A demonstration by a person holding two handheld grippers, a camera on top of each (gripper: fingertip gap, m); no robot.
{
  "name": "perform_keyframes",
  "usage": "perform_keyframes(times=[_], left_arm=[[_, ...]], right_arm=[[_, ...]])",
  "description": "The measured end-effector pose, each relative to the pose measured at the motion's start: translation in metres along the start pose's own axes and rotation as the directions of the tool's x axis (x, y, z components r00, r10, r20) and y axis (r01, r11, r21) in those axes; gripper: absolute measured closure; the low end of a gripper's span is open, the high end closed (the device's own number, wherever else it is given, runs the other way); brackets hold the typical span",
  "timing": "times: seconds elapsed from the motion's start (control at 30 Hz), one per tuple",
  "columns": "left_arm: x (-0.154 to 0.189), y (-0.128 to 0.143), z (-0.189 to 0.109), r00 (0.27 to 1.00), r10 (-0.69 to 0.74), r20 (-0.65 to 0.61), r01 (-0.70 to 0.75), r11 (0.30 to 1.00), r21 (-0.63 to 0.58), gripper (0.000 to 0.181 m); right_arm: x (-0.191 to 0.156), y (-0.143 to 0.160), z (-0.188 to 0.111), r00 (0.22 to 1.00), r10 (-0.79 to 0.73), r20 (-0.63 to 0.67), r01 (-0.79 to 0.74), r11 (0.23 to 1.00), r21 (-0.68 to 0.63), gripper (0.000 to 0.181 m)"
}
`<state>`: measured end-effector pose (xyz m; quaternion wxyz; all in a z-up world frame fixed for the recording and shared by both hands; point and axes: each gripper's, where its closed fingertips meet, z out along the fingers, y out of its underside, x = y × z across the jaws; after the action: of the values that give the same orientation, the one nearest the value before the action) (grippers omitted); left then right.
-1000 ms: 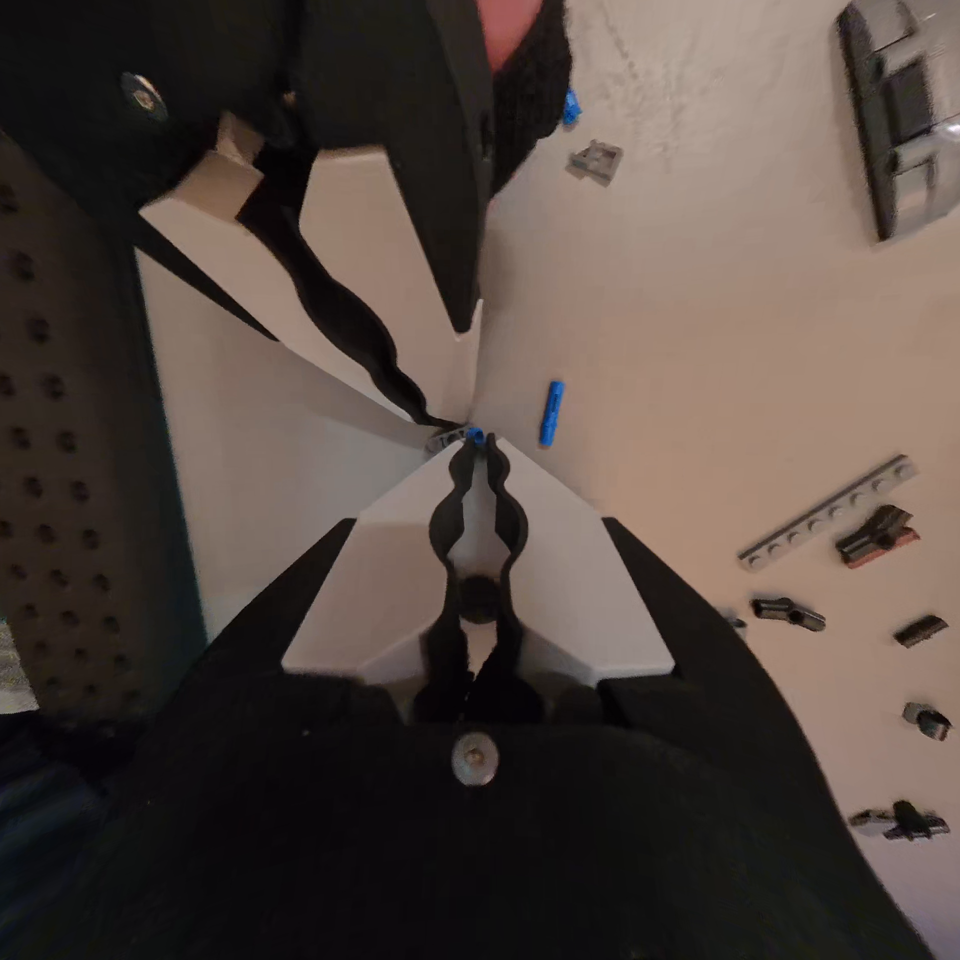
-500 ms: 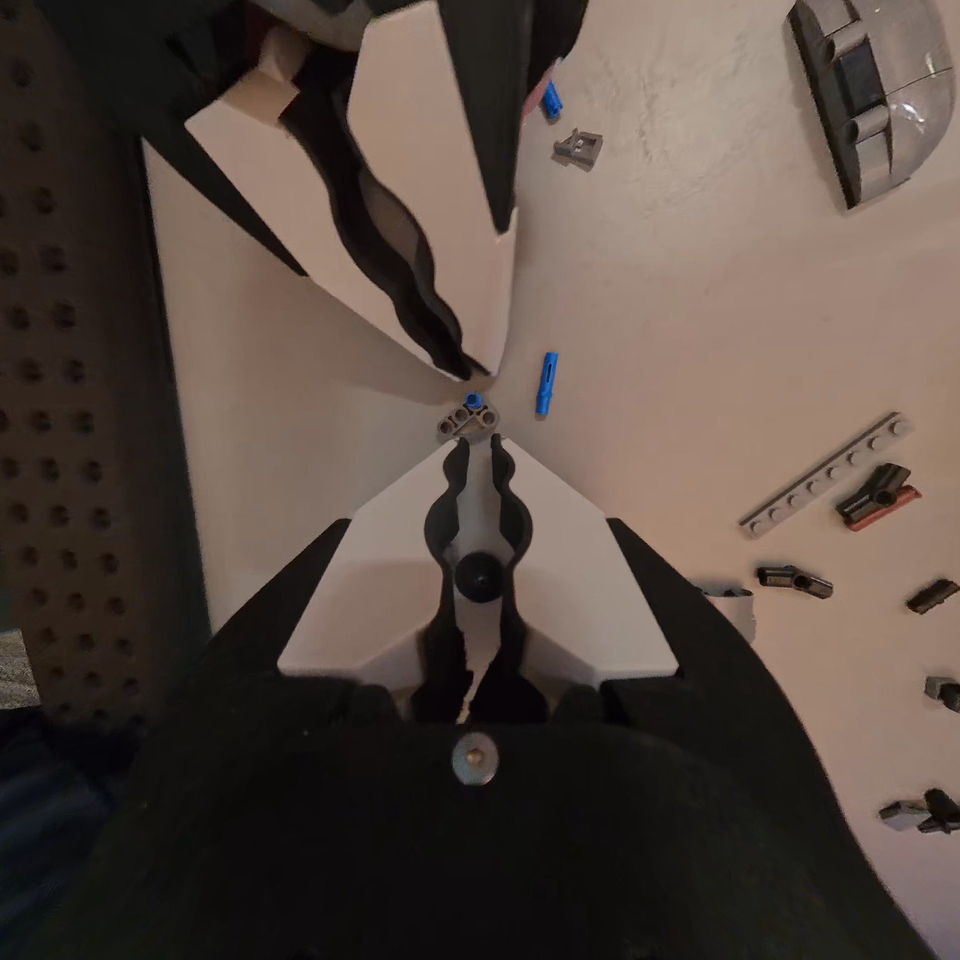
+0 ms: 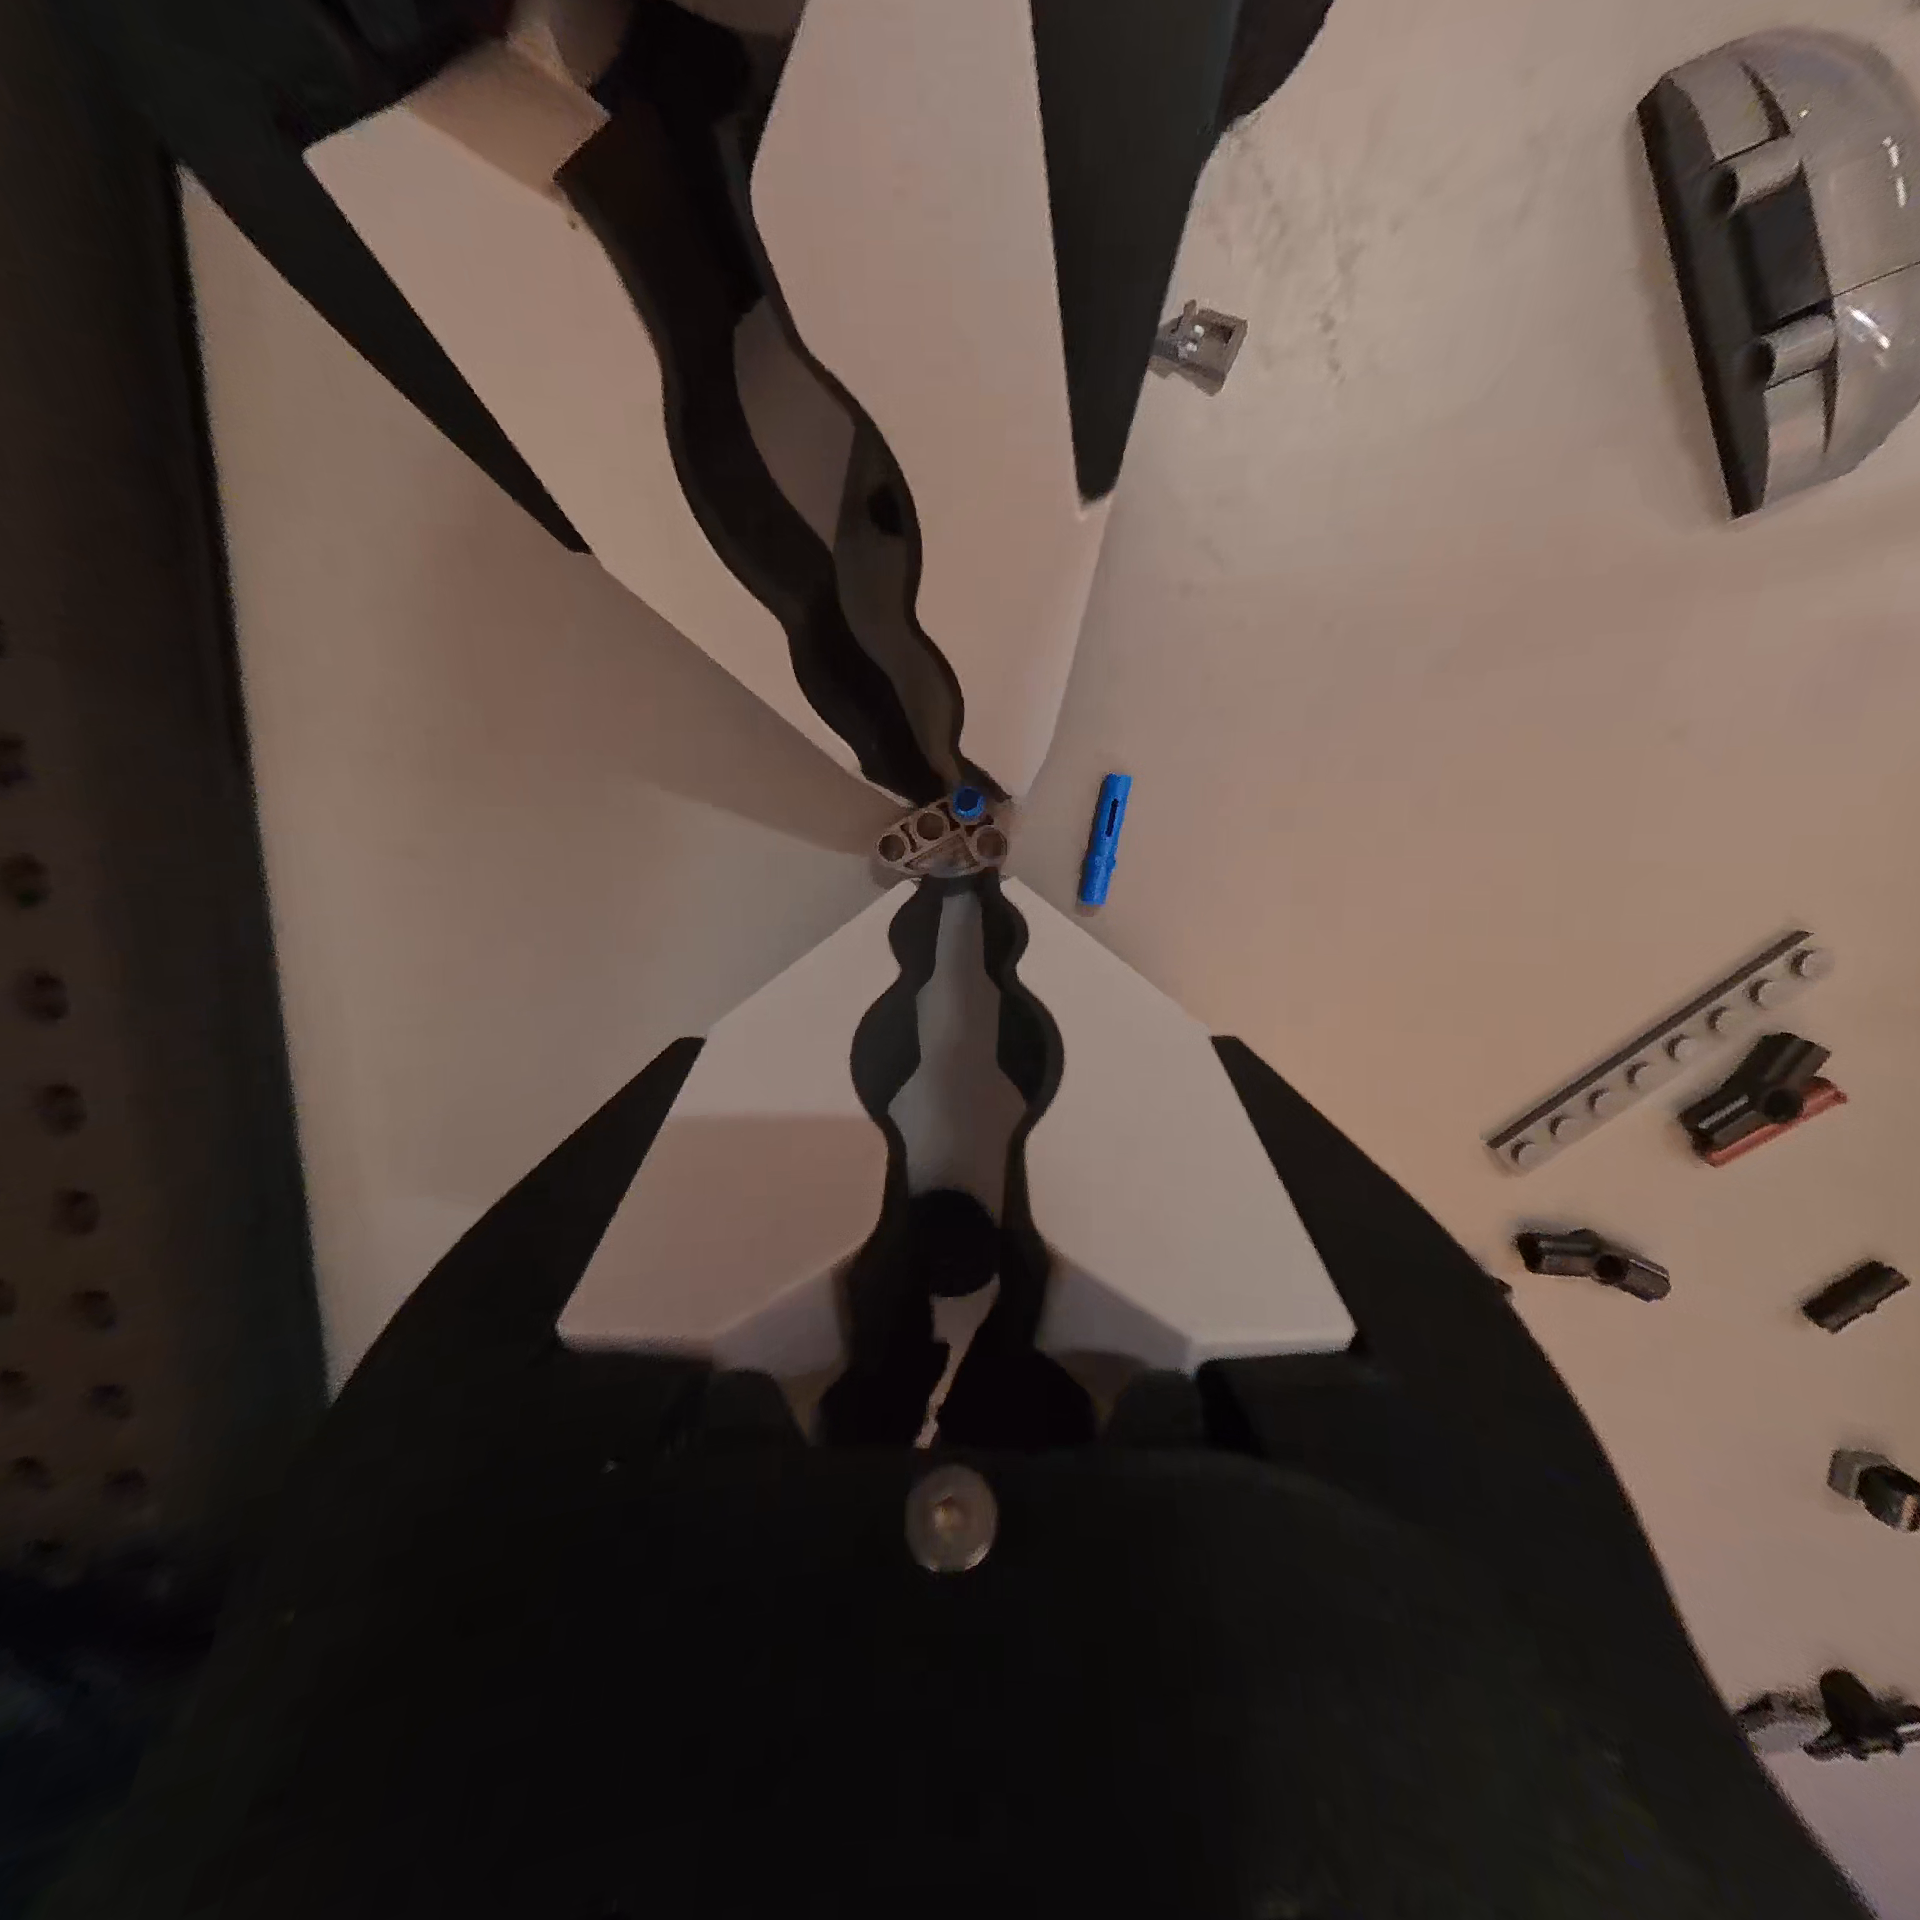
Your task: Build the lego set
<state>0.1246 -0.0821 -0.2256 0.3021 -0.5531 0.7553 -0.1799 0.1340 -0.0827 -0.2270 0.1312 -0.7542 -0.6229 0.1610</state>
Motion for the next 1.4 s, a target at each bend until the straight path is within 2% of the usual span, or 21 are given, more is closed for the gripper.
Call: perform_keyframes(times=[0.27,0.37,0.47,0.67,0.93,1.23,1.4], left_arm=[[0.001,-0.002,0.001,1.0,-0.019,-0.012,0.019,1.0,0.009,0.169],[0.0,-0.002,0.002,0.999,-0.033,-0.01,0.033,0.999,0.008,0.17],[-0.001,-0.003,0.003,0.998,-0.058,-0.005,0.058,0.998,0.012,0.168],[-0.006,-0.004,0.006,0.995,-0.096,0.03,0.096,0.995,0.002,0.168],[-0.004,-0.002,0.003,0.998,-0.061,0.029,0.062,0.998,-0.019,0.171],[-0.005,-0.003,0.004,0.998,-0.042,0.043,0.042,0.999,-0.012,0.169],[-0.005,-0.002,0.004,0.999,-0.037,0.036,0.037,0.999,-0.013,0.174]], right_arm=[[-0.013,0.002,-0.003,0.999,0.028,0.04,-0.029,1.0,0.008,0.166],[-0.012,0.002,0.0,1.0,0.013,0.012,-0.013,1.0,-0.014,0.162],[-0.006,0.002,0.0,1.0,0.009,-0.022,-0.009,1.0,-0.013,0.168],[0.001,0.004,-0.001,0.998,0.008,-0.066,-0.009,1.0,-0.014,0.168],[0.0,0.0,0.001,0.998,0.013,-0.068,-0.013,1.0,-0.005,0.158],[-0.002,-0.002,0.0,0.999,0.014,-0.041,-0.013,0.999,0.04,0.159],[-0.002,-0.001,0.001,0.999,0.009,-0.039,-0.007,0.999,0.05,0.162]])
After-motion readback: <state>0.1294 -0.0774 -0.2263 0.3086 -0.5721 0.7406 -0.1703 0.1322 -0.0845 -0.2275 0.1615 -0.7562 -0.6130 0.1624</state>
